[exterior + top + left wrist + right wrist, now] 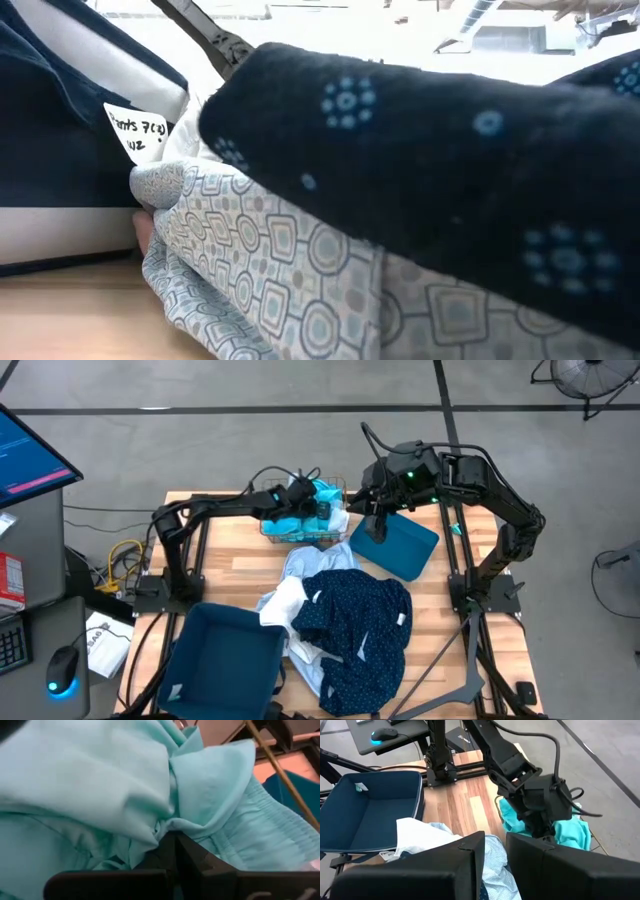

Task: Pick & Place Cloths
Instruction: Put the light blue shorts into the gold basket

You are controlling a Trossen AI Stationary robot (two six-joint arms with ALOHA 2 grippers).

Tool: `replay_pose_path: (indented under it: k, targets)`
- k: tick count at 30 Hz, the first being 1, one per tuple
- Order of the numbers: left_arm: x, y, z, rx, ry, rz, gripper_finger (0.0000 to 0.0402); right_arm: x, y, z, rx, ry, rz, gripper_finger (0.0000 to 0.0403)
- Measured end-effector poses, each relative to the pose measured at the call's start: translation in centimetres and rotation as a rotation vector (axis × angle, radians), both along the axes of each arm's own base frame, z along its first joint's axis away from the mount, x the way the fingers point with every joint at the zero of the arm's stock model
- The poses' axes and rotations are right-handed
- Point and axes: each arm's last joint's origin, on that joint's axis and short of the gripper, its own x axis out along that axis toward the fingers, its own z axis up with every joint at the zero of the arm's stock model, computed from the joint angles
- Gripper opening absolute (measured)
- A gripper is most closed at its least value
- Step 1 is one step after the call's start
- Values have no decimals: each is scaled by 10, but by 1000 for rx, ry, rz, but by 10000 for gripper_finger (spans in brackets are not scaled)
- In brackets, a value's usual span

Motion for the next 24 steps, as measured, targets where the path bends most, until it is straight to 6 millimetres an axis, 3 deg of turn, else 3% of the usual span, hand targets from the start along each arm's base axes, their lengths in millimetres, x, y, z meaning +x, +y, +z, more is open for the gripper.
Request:
replay_pose_path:
  k: [6,13,19,24]
  targets:
    - [3,1,-14,-10,49,-30,0,0,0,0,1,4,0,77]
    - [5,5,-51,-161,95,-91,0,0,0,0,1,4,0,77]
    - [0,6,-42,-133,109,-68,0,0,0,0,-4,6,4,77]
    - [-4,-1,-15,-96,84,-109,0,0,0,0,-16,8,12,77]
